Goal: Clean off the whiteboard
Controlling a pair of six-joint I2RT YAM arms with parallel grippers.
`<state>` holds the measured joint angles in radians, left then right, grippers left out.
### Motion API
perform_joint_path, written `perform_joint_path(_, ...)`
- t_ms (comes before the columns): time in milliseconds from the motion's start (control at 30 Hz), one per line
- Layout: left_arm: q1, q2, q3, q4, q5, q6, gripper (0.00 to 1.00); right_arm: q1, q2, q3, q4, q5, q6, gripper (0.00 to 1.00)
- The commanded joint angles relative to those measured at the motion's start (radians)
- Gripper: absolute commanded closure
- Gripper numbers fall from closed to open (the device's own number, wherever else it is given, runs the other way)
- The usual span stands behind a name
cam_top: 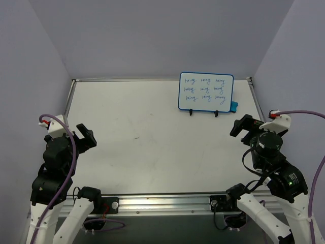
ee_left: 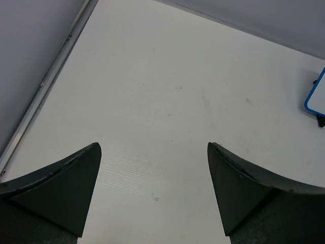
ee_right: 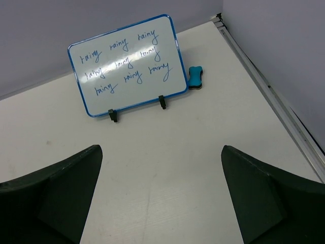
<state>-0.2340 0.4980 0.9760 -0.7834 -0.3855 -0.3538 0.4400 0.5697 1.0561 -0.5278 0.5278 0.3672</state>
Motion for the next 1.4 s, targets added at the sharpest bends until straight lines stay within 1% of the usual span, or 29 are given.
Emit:
perform_joint_path(0, -0.002, -0.009, 0.009, 0.015, 0.013, 0.01, 0.06, 0.005, 0.004, -0.008, 0.029, 0.038, 0.007, 0.0)
perform_joint_path(100, -0.002, -0.009, 0.009, 0.016, 0.016, 0.012, 0.06, 0.005, -0.007, -0.028, 0.067, -0.004, 0.009, 0.0)
perform_joint_path(133, -0.002, -0.009, 0.009, 0.016, 0.017, 0.012, 0.06, 0.006, -0.014, -0.039, 0.087, -0.037, 0.003, 0.0)
perform_joint_path(167, -0.002, -0.009, 0.007, 0.016, 0.02, 0.012, 0.06, 0.006, -0.017, -0.074, 0.145, -0.114, -0.011, 0.0)
perform_joint_path(233, -0.002, -0.009, 0.009, 0.015, 0.023, 0.015, 0.06, 0.006, -0.007, -0.116, 0.204, -0.173, -0.008, 0.0)
perform_joint_path(300, -0.004, -0.012, 0.009, 0.013, 0.02, 0.015, 0.06, 0.005, 0.03, -0.152, 0.255, -0.177, 0.021, 0.0)
perform_joint_path(400, -0.004, -0.012, 0.006, 0.018, 0.025, 0.013, 0.06, 0.003, 0.188, -0.154, 0.285, -0.149, 0.01, 0.0)
perform_joint_path(433, -0.002, -0.009, 0.006, 0.019, 0.027, 0.015, 0.06, -0.016, 0.291, -0.142, 0.287, -0.15, 0.004, 0.01)
perform_joint_path(500, -0.004, 0.002, 0.006, 0.016, 0.027, 0.016, 0.06, -0.064, 0.382, -0.114, 0.311, -0.156, 0.007, 0.04)
perform_joint_path(533, -0.004, 0.004, 0.007, 0.018, 0.03, 0.016, 0.06, -0.134, 0.457, -0.11, 0.331, -0.201, 0.013, 0.05)
perform_joint_path(600, -0.002, 0.011, 0.006, 0.021, 0.034, 0.019, 0.06, -0.196, 0.528, -0.129, 0.444, -0.274, 0.013, 0.07)
perform_joint_path(633, -0.002, 0.013, 0.007, 0.022, 0.036, 0.018, 0.06, -0.223, 0.617, -0.13, 0.481, -0.326, -0.005, 0.09)
perform_joint_path(700, -0.004, 0.013, 0.007, 0.019, 0.036, 0.018, 0.06, -0.296, 0.718, -0.101, 0.549, -0.354, -0.025, 0.19)
perform_joint_path(733, -0.005, 0.013, 0.004, 0.021, 0.039, 0.019, 0.06, -0.317, 0.819, -0.085, 0.561, -0.395, -0.052, 0.31)
perform_joint_path(767, -0.005, 0.011, 0.004, 0.021, 0.043, 0.019, 0.06, -0.348, 0.861, -0.076, 0.575, -0.414, -0.063, 0.35)
perform_joint_path(800, -0.007, 0.01, 0.003, 0.024, 0.043, 0.021, 0.06, -0.357, 0.899, -0.068, 0.594, -0.436, -0.079, 0.42)
perform_joint_path(833, -0.008, 0.011, 0.003, 0.024, 0.045, 0.021, 0.06, -0.359, 0.965, -0.055, 0.62, -0.436, -0.099, 0.44)
perform_joint_path(933, -0.013, 0.011, 0.003, 0.024, 0.048, 0.022, 0.06, -0.359, 1.06, -0.057, 0.684, -0.453, -0.125, 0.44)
perform_joint_path(1133, -0.019, 0.007, 0.001, 0.029, 0.056, 0.024, 0.06, -0.376, 1.173, -0.054, 0.782, -0.474, -0.189, 0.48)
perform_joint_path(1367, -0.022, 0.001, -0.002, 0.029, 0.054, 0.026, 0.06, -0.392, 1.269, 0.016, 0.772, -0.474, -0.251, 0.53)
